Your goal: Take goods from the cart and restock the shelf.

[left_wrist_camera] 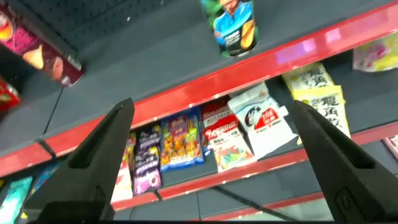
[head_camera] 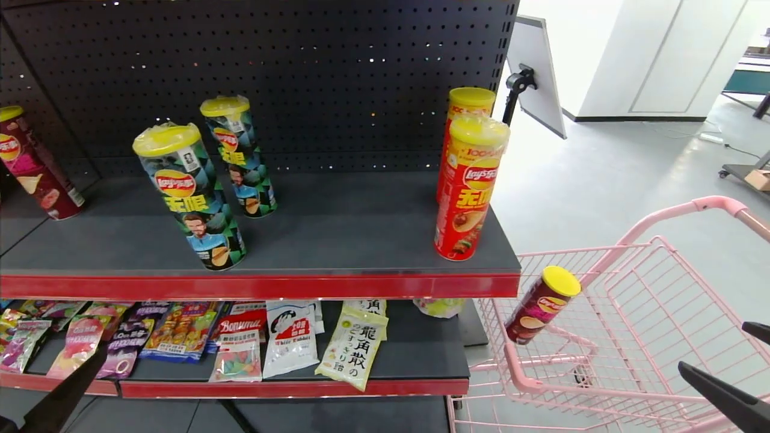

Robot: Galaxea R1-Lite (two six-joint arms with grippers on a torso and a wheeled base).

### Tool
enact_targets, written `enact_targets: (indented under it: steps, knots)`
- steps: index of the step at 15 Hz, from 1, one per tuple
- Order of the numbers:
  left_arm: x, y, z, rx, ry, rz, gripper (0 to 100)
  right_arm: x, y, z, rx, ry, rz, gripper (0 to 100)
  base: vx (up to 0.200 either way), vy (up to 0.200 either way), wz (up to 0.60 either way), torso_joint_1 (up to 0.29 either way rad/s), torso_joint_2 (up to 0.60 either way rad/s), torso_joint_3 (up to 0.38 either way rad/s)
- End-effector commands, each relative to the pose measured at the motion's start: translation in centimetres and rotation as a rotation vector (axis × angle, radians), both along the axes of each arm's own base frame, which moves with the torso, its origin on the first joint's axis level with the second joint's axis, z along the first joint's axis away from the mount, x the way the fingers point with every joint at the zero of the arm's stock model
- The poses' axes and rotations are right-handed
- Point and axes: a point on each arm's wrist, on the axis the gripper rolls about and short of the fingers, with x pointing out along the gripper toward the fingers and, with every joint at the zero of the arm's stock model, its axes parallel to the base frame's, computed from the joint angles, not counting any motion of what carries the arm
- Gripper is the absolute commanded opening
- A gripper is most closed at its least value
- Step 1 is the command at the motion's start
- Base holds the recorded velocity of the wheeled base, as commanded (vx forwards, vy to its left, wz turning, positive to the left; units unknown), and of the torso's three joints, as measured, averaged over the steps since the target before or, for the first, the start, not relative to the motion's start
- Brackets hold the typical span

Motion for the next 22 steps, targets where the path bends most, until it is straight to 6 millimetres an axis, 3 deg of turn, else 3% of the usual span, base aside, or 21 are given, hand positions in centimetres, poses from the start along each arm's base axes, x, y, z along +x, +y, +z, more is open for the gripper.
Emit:
enact_targets:
  steps: [1, 3, 11, 15, 22]
  knots:
    - [0.0, 0.0, -0.1, 0.001, 0.005, 0.000, 100, 0.2, 0.1, -0.1, -0.003, 0.014, 0.000, 100, 0.000, 0.000, -0.60, -0.007, 0.00, -0.002]
    - [0.0, 0.0, -0.1, 0.001, 0.005, 0.000, 100, 0.3, 0.0, -0.1, -0.004, 0.016, -0.005, 100, 0.000, 0.000, -0.60, 0.012, 0.01, -0.005]
    - [-0.5, 0.1, -0.6, 0.000, -0.001, -0.003, 100, 2.0, -0.4, 0.3, -0.012, 0.055, -0.105, 100, 0.000, 0.000, 0.00, 0.000, 0.00, 0.000]
    - [-2.0, 0.2, -1.8, -0.016, -0.034, -0.024, 100, 2.2, -0.3, 0.1, -0.017, 0.074, -0.099, 100, 0.000, 0.000, 0.00, -0.127, 0.33, 0.188]
    - [-2.4, 0.2, -2.1, -0.022, -0.044, -0.028, 100, 4.5, 0.3, 0.3, -0.023, 0.092, -0.072, 100, 0.000, 0.000, 0.00, -0.172, 0.44, 0.266]
